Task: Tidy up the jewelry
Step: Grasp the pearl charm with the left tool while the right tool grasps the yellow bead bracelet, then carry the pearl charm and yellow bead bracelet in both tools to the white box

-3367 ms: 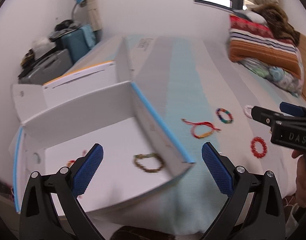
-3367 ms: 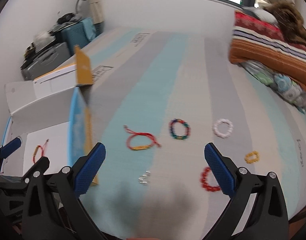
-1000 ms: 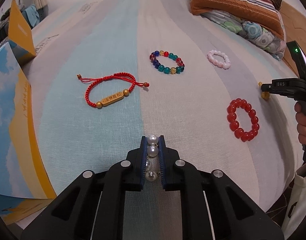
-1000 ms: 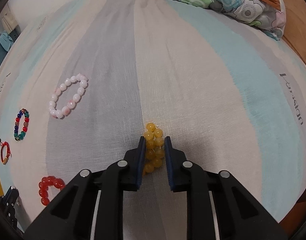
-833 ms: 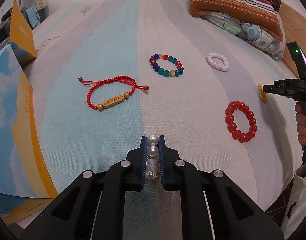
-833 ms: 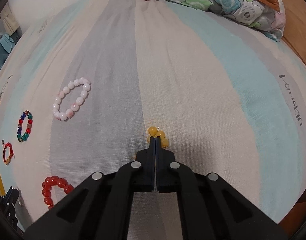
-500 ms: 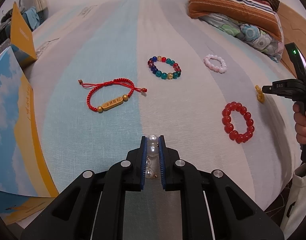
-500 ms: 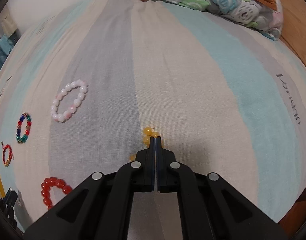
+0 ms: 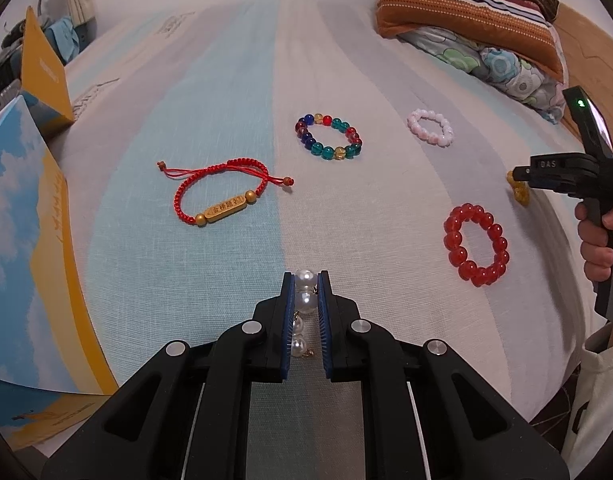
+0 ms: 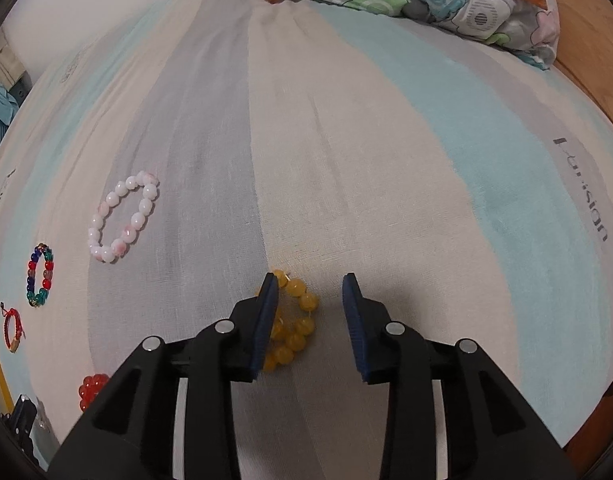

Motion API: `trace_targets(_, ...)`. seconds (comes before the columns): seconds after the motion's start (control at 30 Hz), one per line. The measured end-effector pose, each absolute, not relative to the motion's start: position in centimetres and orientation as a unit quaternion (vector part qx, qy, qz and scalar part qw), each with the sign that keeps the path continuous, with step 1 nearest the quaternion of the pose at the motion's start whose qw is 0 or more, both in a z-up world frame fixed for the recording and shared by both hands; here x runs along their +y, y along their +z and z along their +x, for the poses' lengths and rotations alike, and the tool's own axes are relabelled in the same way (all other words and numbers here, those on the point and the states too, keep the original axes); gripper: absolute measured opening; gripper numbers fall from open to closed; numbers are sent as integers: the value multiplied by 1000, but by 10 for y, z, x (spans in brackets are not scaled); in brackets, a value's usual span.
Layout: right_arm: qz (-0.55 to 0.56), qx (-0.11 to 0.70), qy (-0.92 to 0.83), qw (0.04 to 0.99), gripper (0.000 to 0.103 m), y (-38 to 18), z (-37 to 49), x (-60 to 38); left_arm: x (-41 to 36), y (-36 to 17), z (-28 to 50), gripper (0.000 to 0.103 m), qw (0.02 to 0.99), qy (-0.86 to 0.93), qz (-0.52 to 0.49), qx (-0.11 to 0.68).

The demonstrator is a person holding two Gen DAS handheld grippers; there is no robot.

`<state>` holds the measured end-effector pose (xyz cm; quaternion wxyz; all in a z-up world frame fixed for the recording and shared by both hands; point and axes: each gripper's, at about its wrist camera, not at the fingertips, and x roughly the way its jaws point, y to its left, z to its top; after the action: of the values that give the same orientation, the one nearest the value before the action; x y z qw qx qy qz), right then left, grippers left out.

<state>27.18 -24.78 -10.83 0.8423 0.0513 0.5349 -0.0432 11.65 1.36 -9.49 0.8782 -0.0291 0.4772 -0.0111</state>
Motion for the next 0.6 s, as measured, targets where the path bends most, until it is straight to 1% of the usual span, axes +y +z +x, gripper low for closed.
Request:
trace_targets(0.03,53,537,-43,841,20,-110,274,-250,13,-95,116,11,878,-12,-29,477)
trace_targets(0.07,51,542,-42,838,12,-112,275,-250,13,-94,116,11,878,-12,-29,477)
trace_targets(0.1,49,542,-44,838,9,-112,276,-250,12,-94,117,11,878,-12,-28,477)
trace_targets(0.6,71,514,-20,855,9,-87,262,-250,14,-87,116,11,881,-9,-26,472)
